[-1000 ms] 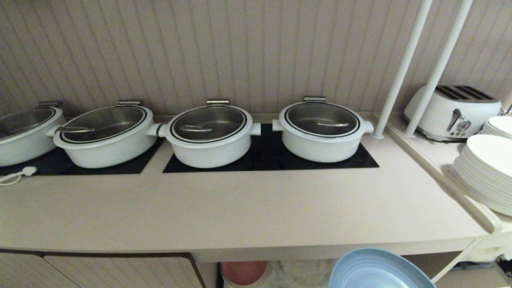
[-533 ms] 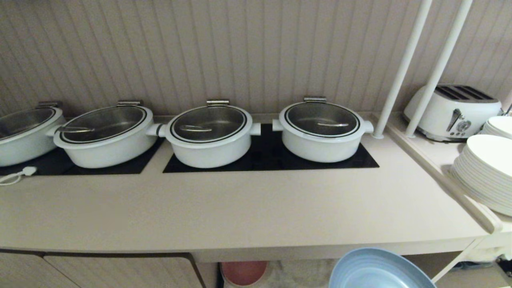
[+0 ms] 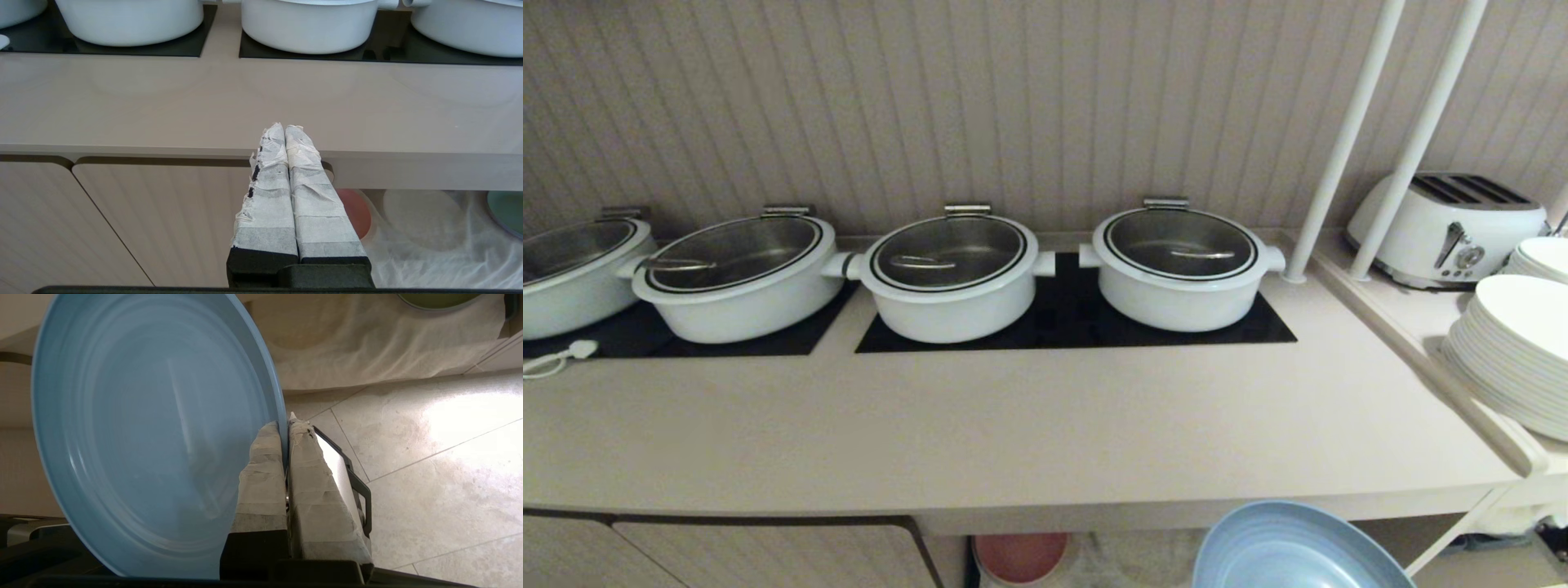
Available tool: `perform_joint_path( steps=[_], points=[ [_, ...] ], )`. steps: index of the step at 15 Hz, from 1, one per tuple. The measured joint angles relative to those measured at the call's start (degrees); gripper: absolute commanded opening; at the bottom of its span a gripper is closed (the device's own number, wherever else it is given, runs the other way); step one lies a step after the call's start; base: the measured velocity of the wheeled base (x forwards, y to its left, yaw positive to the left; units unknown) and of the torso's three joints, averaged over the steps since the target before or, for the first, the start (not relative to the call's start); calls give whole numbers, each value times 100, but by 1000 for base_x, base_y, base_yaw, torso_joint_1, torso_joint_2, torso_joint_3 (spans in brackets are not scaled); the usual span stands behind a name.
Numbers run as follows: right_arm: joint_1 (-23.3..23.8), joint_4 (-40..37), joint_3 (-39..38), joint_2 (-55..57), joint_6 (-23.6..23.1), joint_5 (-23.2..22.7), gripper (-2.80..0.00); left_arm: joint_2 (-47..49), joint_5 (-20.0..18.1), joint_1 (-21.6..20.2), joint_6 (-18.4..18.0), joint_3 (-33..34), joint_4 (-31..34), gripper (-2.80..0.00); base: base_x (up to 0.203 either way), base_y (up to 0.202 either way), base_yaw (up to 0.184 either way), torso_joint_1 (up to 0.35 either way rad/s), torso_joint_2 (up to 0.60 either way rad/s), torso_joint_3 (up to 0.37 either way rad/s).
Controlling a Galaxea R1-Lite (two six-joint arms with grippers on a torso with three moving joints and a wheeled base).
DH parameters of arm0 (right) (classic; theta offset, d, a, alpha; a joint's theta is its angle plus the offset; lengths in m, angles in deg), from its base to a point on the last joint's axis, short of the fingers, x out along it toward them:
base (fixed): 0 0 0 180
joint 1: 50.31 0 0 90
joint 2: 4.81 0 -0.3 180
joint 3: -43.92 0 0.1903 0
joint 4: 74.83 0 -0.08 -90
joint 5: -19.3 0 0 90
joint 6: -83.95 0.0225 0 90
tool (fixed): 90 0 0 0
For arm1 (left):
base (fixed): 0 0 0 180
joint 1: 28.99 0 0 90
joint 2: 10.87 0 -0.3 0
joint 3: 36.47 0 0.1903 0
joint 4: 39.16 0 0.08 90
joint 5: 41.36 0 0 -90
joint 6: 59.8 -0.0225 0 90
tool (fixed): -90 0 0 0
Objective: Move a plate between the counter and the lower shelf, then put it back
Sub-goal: Put the plate
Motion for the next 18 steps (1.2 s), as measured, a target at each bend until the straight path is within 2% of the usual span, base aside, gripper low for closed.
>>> perform_joint_path(
  steps=[18],
  points=[
    [-2,48,7,4,-24,11,-280,0,3,6,-2,0,-5,-280,0,-7,0,0,0,0]
  ],
)
